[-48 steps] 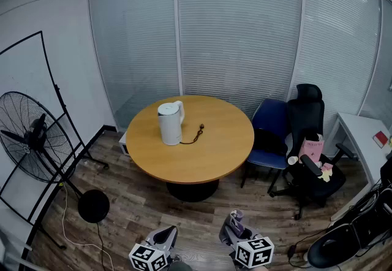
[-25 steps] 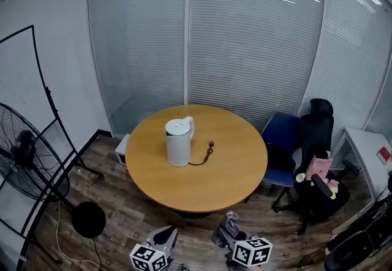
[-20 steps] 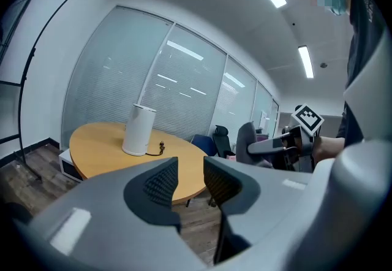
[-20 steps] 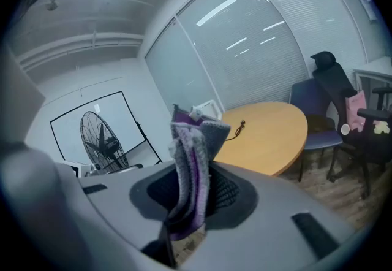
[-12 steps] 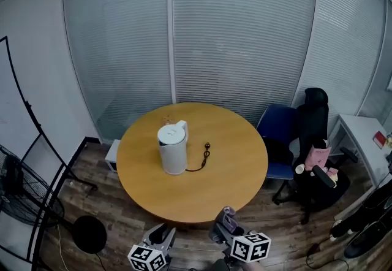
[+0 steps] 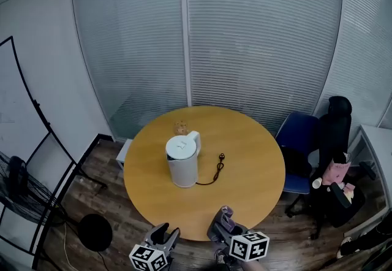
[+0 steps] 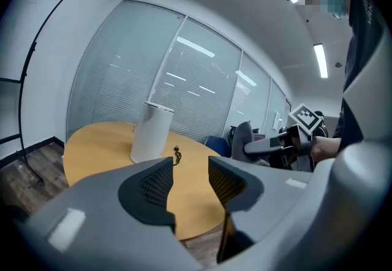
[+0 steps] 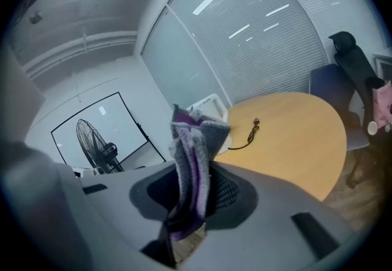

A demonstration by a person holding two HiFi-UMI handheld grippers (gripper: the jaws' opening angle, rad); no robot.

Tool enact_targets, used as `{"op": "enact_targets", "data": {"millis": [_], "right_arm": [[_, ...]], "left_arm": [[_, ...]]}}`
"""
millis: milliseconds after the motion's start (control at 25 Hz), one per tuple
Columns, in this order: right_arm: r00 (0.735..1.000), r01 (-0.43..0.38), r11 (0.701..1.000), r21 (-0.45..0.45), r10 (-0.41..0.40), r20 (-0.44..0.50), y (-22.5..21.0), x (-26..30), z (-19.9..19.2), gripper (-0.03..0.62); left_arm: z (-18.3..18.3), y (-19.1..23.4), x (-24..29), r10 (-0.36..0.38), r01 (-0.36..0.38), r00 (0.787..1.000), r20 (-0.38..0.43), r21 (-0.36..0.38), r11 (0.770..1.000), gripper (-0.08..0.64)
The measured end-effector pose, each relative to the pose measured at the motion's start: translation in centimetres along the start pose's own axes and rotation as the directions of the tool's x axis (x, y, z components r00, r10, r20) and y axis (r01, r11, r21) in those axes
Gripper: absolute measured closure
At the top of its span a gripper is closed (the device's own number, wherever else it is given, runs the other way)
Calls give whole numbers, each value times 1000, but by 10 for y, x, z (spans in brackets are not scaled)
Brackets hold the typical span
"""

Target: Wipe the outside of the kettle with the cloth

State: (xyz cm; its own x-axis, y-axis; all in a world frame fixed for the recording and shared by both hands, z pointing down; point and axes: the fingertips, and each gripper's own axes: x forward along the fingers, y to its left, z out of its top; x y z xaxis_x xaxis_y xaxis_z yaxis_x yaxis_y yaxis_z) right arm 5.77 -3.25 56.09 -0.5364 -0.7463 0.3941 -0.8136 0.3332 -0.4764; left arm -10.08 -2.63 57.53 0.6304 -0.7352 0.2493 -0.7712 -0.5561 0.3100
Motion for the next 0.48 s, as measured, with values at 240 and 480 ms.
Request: {"op": "enact_targets", "data": {"millis": [240,480], "right_arm": [[995,-83,996,-33,81,-52,-26,42,31,495],[983,-162,986,-50,157,-94,-44,73,56,495]], "left_arm": [[24,26,47,89,-89,994,65,-5,996,373],[41,47,80,158,-161,983,94,24,987,365]]}}
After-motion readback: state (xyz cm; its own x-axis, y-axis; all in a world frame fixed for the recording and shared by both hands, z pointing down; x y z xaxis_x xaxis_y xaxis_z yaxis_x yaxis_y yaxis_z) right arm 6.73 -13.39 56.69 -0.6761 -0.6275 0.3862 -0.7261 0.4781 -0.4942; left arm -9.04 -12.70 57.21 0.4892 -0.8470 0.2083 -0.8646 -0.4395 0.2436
